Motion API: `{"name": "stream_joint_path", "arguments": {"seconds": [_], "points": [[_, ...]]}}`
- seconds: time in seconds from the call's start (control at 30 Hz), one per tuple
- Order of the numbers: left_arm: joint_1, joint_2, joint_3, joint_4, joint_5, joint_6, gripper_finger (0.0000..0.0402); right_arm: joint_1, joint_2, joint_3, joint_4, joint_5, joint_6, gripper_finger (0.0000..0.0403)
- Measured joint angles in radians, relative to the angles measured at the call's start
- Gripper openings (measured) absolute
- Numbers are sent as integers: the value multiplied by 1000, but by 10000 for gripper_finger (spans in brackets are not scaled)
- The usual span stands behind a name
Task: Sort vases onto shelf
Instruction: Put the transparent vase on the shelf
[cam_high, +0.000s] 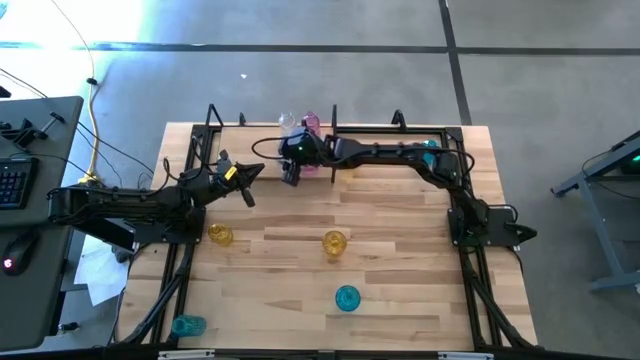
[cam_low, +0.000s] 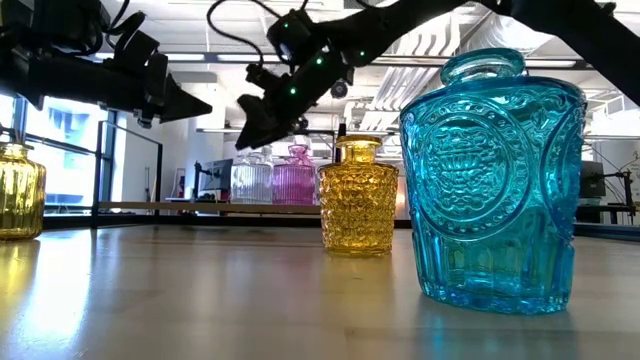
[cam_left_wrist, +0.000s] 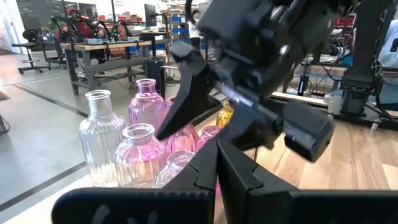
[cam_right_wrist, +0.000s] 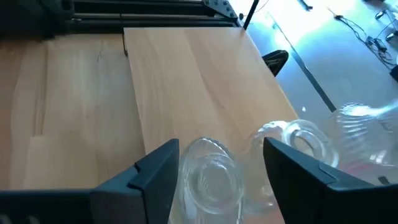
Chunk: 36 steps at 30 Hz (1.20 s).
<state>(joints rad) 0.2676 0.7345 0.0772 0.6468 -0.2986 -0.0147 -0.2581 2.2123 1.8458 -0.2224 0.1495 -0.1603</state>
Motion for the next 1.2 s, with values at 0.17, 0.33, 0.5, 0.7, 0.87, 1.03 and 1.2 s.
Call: {"name": "stream_joint_path", "arguments": {"seconds": [0.17, 0.33, 0.5, 0.7, 0.87, 1.03, 1.2], "points": [[0, 0, 0, 0, 1, 0, 3, 0, -30, 0, -36, 7, -5, 204], [-1, 0, 0, -1, 1, 0, 3, -7, -43, 1, -100, 6, -2, 138], [-1, 0, 0, 0, 1, 0, 3, -10, -42, 0, -165, -10, -6, 29], [-1, 0, 0, -1, 0, 0, 3, -5, -42, 0, -203, -56, -13, 22], [-1, 0, 0, -1, 0, 0, 3, -3, -41, -14, -216, -83, 2, 14], [-1, 0, 0, -1, 0, 0, 3, -5, -37, -14, -213, -83, 5, 1], [-1, 0, 0, 0, 0, 0, 3, -16, -30, -14, -209, -83, 21, 2]]}}
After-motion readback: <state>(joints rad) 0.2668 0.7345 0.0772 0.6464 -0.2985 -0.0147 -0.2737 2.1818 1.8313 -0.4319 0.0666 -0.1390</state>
